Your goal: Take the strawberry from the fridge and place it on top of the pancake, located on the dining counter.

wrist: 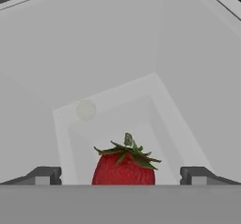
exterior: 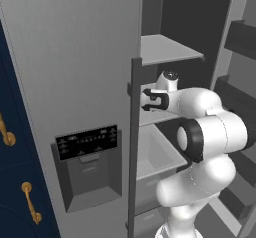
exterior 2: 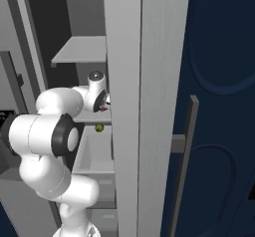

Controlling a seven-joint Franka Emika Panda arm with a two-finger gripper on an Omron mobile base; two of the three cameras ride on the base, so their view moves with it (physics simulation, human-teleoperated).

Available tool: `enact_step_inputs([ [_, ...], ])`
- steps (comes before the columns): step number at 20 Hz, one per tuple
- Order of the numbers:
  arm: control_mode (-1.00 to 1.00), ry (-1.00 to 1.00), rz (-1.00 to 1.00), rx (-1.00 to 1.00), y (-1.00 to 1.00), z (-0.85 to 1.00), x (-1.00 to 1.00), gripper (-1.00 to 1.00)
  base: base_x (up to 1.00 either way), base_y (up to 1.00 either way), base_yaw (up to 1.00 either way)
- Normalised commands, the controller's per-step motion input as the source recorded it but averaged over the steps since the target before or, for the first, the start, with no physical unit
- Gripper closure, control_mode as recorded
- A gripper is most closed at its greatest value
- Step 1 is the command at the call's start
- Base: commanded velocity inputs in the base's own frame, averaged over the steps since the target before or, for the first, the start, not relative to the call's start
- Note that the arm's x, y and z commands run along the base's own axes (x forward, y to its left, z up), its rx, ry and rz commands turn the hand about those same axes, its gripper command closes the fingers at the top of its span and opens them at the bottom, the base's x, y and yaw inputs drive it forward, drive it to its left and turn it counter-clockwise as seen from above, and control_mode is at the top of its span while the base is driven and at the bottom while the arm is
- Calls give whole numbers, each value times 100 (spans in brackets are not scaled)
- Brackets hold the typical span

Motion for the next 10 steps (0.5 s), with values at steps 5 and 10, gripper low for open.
enact_step_inputs([
  [5, -100, 4, 0, 0, 1, -31, -15, 100, 0, 0, 0],
  [10, -100, 0, 0, 0, 0, -24, -18, 100, 0, 0, 0],
])
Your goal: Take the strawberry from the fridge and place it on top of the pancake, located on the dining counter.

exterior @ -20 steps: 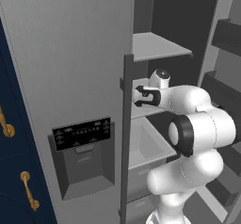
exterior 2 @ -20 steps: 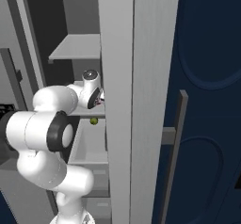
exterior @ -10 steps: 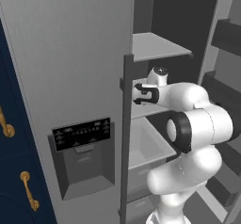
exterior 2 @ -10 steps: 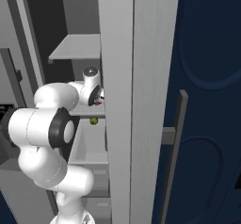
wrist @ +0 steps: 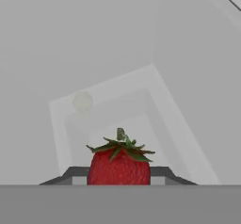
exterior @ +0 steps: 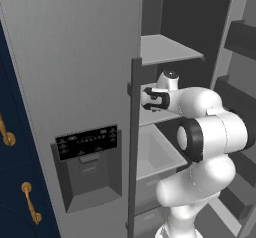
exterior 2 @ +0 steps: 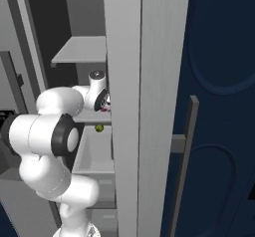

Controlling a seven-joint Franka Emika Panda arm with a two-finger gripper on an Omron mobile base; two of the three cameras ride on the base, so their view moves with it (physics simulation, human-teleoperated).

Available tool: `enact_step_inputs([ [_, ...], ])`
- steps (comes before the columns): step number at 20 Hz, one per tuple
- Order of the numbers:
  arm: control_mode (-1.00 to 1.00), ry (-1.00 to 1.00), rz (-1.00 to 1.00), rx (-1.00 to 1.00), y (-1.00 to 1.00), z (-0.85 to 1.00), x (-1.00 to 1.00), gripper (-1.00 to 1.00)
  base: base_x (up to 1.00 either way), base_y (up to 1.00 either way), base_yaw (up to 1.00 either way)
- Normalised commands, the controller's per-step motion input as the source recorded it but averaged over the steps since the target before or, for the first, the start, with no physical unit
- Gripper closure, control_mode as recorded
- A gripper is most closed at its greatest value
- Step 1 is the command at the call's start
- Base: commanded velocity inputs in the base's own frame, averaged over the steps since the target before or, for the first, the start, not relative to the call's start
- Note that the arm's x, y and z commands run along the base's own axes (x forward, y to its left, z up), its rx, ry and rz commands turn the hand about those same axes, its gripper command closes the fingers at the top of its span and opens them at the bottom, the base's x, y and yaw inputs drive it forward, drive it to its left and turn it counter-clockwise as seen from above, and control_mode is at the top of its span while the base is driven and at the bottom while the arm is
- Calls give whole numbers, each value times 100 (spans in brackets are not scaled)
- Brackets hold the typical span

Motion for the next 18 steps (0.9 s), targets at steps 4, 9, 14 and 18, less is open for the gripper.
enact_step_inputs([
  [4, -100, -2, -1, 0, 0, -10, -23, 100, 0, 0, 0],
  [9, -100, -4, -1, 1, -26, 7, -83, 100, 0, 0, 0],
  [14, -100, -3, 0, 0, -2, 37, -96, 100, 0, 0, 0],
  [18, -100, 0, 0, 0, 0, 60, -97, 100, 0, 0, 0],
])
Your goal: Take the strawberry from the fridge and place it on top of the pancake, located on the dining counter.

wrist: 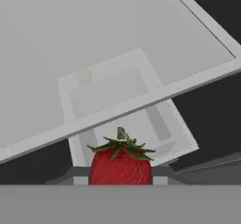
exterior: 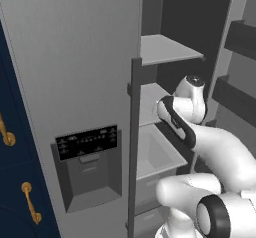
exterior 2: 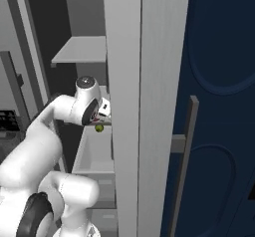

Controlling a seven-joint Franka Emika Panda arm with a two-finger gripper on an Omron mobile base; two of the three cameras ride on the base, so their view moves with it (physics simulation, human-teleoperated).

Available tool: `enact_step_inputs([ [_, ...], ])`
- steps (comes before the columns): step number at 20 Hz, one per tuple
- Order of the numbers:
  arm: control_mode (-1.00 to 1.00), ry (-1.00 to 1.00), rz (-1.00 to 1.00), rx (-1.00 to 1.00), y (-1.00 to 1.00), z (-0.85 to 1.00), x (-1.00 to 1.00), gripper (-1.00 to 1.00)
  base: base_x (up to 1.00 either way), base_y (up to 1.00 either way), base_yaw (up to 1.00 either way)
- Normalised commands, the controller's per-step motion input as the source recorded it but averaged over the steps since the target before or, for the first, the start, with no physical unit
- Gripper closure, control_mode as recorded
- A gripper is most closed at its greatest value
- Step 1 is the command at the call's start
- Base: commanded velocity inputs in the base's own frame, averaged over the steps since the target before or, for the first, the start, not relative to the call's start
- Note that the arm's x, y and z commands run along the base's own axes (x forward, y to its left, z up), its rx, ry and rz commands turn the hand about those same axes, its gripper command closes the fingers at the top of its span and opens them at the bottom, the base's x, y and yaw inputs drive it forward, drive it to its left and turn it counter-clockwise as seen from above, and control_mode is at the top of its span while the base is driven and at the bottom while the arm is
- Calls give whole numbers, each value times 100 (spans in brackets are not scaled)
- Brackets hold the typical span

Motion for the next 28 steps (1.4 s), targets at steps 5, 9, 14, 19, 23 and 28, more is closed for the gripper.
enact_step_inputs([
  [5, -100, 0, 0, 0, 0, 70, -100, 100, 0, 0, 0],
  [9, -100, 0, 4, -1, 0, 51, -100, 100, 0, 0, 0],
  [14, -100, 1, 10, -15, 2, 43, -100, 100, 0, 0, 0],
  [19, -100, 5, 12, -13, 8, 37, -100, 100, 0, 0, 0],
  [23, -100, 2, 5, 0, 12, 54, -100, 100, 0, 0, 0],
  [28, -100, 1, 0, -2, 33, 32, -82, 100, 0, 0, 0],
])
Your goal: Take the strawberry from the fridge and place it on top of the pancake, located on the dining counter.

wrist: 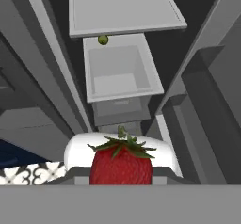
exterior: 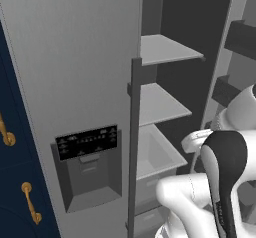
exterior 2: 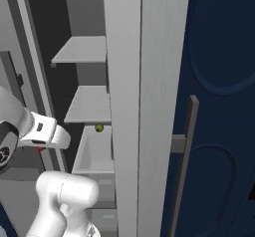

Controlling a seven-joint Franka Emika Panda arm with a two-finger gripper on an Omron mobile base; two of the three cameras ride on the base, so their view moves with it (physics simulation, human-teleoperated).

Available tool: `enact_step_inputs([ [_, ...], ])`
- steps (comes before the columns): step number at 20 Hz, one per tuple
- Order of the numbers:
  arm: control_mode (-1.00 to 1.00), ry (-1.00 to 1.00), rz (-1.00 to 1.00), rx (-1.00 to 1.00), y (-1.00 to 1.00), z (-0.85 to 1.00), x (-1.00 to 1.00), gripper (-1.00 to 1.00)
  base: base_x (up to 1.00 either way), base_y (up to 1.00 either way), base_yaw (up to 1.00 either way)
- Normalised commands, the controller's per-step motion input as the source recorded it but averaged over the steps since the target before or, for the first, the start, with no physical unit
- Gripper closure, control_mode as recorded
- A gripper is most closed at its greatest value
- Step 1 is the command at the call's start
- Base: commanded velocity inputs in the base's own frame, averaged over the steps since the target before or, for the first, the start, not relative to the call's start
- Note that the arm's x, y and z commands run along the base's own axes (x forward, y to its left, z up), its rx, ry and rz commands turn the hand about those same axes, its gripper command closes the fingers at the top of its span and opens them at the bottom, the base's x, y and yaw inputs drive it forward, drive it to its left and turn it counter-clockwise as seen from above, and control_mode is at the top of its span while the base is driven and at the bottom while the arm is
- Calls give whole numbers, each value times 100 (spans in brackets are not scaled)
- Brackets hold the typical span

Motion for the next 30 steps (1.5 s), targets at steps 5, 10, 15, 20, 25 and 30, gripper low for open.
enact_step_inputs([
  [5, -100, -11, -2, 2, -5, -22, -30, 100, 0, 0, 0],
  [10, -100, -2, -1, 6, -20, -19, 1, 100, 0, 0, 0],
  [15, -100, -1, -9, 7, -6, -21, 10, 100, 0, 0, 0],
  [20, -100, -1, -7, 0, -7, -35, 20, 100, 0, 0, 0],
  [25, -100, 0, -1, 0, 0, -14, 5, 100, 0, 0, 0],
  [30, -100, 0, 0, 0, 0, 0, 0, 100, 0, 0, 0],
])
